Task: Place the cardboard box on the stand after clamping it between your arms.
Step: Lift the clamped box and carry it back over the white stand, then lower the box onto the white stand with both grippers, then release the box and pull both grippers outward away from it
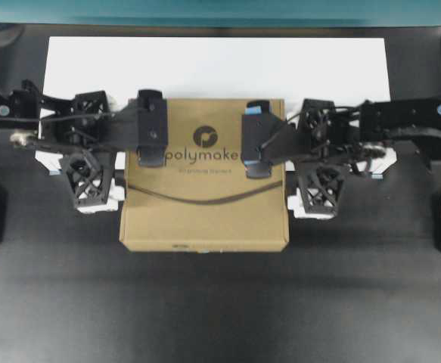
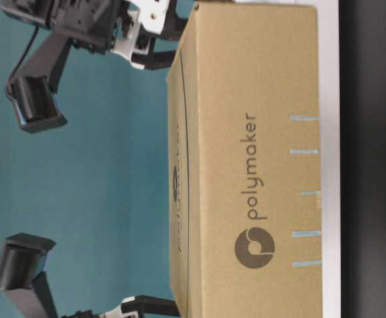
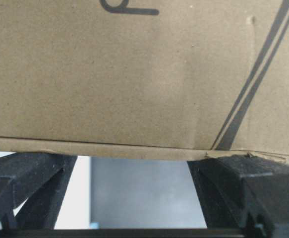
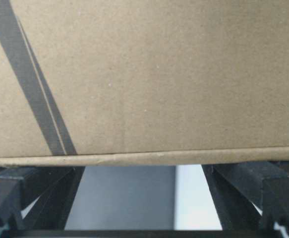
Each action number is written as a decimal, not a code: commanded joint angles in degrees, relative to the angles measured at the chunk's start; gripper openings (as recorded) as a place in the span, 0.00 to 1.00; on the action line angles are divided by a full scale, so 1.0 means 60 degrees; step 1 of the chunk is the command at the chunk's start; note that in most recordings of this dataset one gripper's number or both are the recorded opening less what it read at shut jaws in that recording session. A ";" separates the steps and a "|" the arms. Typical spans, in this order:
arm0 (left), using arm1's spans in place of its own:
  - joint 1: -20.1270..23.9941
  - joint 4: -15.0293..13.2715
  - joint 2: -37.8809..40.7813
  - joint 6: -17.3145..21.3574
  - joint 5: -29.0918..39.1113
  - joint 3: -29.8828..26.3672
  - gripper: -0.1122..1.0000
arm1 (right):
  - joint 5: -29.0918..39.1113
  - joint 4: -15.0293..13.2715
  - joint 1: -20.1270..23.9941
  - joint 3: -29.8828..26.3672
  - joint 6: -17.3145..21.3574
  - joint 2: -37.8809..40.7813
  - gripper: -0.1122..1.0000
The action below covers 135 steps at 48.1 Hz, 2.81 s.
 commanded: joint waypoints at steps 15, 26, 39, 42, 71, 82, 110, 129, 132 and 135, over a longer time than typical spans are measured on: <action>0.1377 -0.0044 0.0352 0.0601 -0.1670 -0.1626 0.81 | -0.1055 0.0176 -0.0791 -0.1406 -0.1025 0.0688 0.85; 0.2271 -0.0044 0.0732 0.0923 -0.1685 -0.1934 0.81 | -0.1274 0.0249 -0.1553 -0.1406 -0.1538 0.0952 0.85; 0.2974 -0.0044 0.1538 0.1143 -0.1904 -0.2124 0.81 | -0.1758 0.0293 -0.2402 -0.1348 -0.2314 0.1494 0.85; 0.3018 -0.0044 0.1714 0.1143 -0.1992 -0.2139 0.81 | -0.1772 0.0293 -0.2549 -0.1377 -0.2490 0.1582 0.85; 0.3062 -0.0044 0.1333 0.1143 -0.1758 -0.0981 0.81 | -0.1860 0.0308 -0.3516 -0.0557 -0.3193 0.1377 0.84; 0.3384 -0.0044 0.1069 0.1187 -0.1831 -0.0615 0.81 | -0.1948 0.0425 -0.3604 -0.0073 -0.3193 0.1099 0.84; 0.3779 -0.0044 0.0337 0.2212 -0.1069 -0.0161 0.81 | -0.2007 0.0425 -0.4321 0.0894 -0.3135 0.0132 0.84; 0.3091 -0.0044 -0.2285 0.2153 -0.1260 0.0645 0.81 | -0.2461 0.0645 -0.3574 0.1992 -0.1992 -0.2446 0.84; 0.2681 -0.0044 -0.2783 0.2124 -0.1523 0.0952 0.81 | -0.2798 0.0645 -0.3223 0.2256 -0.1626 -0.2871 0.84; 0.2197 -0.0044 -0.3398 0.2124 -0.1992 0.1406 0.81 | -0.3208 0.0645 -0.2871 0.2578 -0.1260 -0.3267 0.84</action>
